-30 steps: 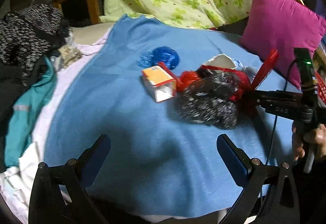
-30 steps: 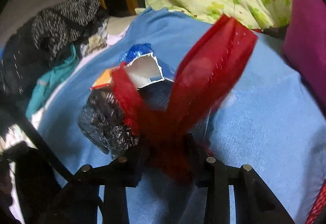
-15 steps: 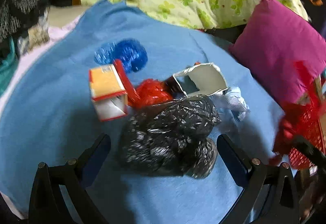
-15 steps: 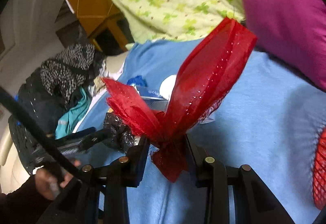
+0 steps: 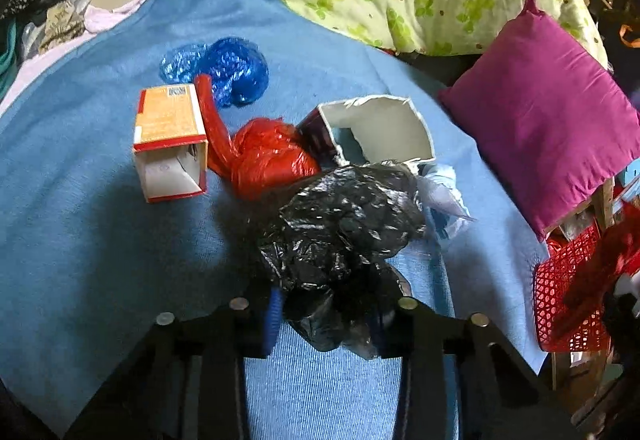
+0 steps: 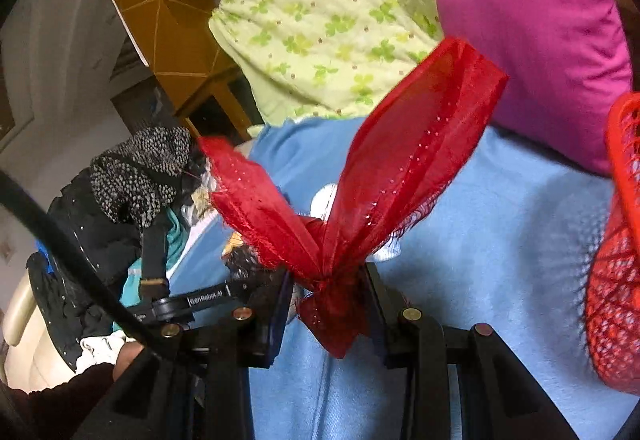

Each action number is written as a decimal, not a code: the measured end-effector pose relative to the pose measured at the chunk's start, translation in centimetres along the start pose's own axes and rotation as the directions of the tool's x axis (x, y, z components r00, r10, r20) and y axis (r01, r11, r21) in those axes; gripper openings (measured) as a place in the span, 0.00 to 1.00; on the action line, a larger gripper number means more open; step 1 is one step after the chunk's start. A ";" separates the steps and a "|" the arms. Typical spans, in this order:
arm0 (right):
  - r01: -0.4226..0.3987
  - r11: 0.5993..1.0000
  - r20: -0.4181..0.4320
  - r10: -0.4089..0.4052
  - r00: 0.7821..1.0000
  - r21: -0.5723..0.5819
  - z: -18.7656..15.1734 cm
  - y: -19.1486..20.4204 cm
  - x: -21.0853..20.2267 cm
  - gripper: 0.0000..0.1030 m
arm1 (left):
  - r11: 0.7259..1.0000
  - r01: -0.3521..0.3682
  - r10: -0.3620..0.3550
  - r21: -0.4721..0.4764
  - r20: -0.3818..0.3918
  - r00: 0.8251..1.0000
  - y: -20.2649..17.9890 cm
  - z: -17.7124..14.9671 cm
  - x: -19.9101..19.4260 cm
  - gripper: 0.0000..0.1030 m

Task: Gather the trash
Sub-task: 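Grasp the black plastic bag with the left gripper while the right lifts the ribbon, then carry both items over the red mesh basket and open both grippers, then grasp the blue toothpaste box with the right gripper while the left grasps the orange carton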

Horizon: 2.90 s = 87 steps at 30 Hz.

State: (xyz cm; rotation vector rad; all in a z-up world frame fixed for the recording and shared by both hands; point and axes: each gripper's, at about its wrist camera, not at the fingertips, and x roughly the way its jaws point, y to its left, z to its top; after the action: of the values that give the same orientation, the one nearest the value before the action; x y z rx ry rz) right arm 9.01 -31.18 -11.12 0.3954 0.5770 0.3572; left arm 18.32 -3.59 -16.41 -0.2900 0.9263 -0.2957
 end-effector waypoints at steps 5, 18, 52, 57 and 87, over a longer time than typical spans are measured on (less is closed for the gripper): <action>0.003 0.999 0.108 -0.008 0.994 0.051 0.9 -1.2 -3.4 0.36 | 1.000 0.010 -0.011 0.020 0.052 0.999 -0.5 -0.3 -2.7 0.32; 0.055 0.967 0.388 -0.152 0.909 0.249 0.2 -7.0 -14.8 0.37 | 0.907 0.157 -0.233 0.391 0.157 0.960 -15.7 -0.6 -11.0 0.32; 0.240 0.897 0.498 -0.410 0.764 0.371 -0.4 -8.8 -21.5 0.69 | 0.780 0.176 -0.278 0.601 0.079 0.957 -27.3 -2.2 -6.8 0.60; 0.222 0.941 0.466 -0.321 0.824 0.256 1.3 -5.0 -17.1 0.69 | 0.887 0.052 -0.132 0.460 0.145 0.980 -16.4 -1.1 -7.5 0.60; -0.094 0.840 -0.188 0.227 0.956 0.534 3.9 1.9 18.5 0.71 | 0.994 -0.106 0.110 -0.040 0.140 0.984 7.2 7.5 0.1 0.69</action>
State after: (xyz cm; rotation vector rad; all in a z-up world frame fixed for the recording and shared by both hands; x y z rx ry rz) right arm 25.40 -22.58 -15.62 0.9404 0.8900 0.4137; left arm 25.37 3.88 -14.90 -0.2860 0.8034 -0.1580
